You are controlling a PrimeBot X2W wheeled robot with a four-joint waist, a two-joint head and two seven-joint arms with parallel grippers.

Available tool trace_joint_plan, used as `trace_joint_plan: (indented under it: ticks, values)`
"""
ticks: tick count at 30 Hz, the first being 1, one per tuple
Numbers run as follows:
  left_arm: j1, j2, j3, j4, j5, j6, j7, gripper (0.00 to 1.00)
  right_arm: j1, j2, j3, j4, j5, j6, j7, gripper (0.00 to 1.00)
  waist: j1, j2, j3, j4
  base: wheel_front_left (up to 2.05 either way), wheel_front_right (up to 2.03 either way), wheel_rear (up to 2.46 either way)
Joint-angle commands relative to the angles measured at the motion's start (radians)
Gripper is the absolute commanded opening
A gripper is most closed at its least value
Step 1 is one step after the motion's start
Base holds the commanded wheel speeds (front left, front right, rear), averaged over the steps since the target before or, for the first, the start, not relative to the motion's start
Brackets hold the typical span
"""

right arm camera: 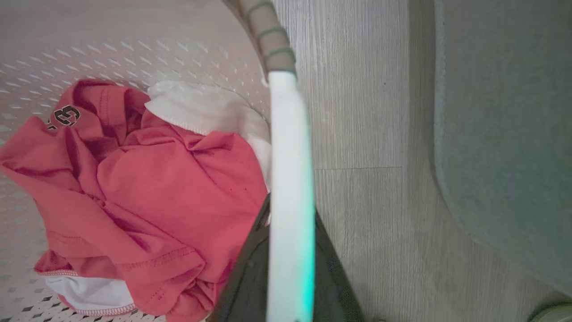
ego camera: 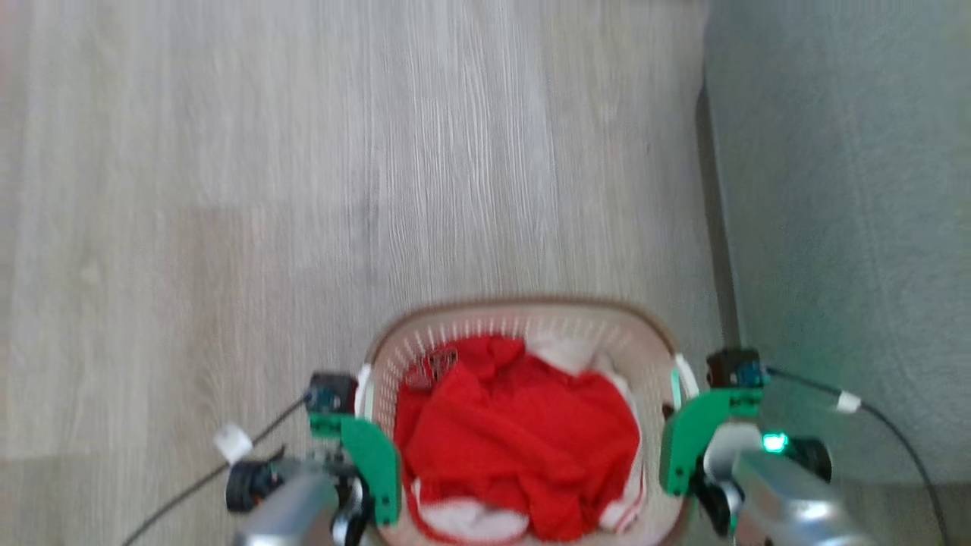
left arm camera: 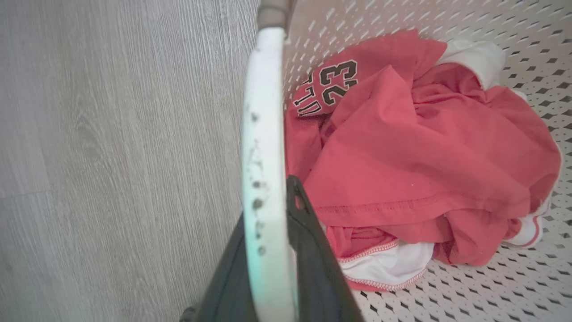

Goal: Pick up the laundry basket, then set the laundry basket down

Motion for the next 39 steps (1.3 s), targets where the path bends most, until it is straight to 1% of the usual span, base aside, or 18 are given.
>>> trace_joint_plan:
  ticks: [1,11,15,26,39]
  values:
    - [0.01,0.028,0.013,0.01,-0.002,0.004,-0.005,0.0,0.022,-0.011,0.013,0.001,0.006,0.001,-0.004,0.0,0.0001,-0.0001,-0.083,0.01,0.0,0.0,0.0]
    - [0.1,0.028,-0.043,0.022,-0.053,-0.007,-0.001,0.0,0.101,-0.011,0.102,-0.002,0.1,0.001,0.019,0.0,0.0001,-0.0001,-0.269,0.019,0.0,0.0,0.0]
    - [0.106,0.028,-0.062,0.027,-0.063,-0.008,0.008,0.0,0.112,-0.011,0.132,0.0,0.125,0.001,0.024,0.0,0.0001,-0.0001,-0.302,0.014,0.0,0.0,0.0]
    - [0.111,0.028,-0.102,0.036,-0.087,-0.008,0.017,0.0,0.122,-0.011,0.197,0.01,0.18,0.001,0.02,0.0,0.0001,-0.0001,-0.332,0.003,0.0,0.0,0.0]
    - [0.112,0.028,-0.137,0.033,-0.118,0.003,0.017,0.0,0.114,-0.011,0.253,0.023,0.232,0.001,0.011,0.0,0.0001,-0.0001,-0.34,0.001,0.0,0.0,0.0]
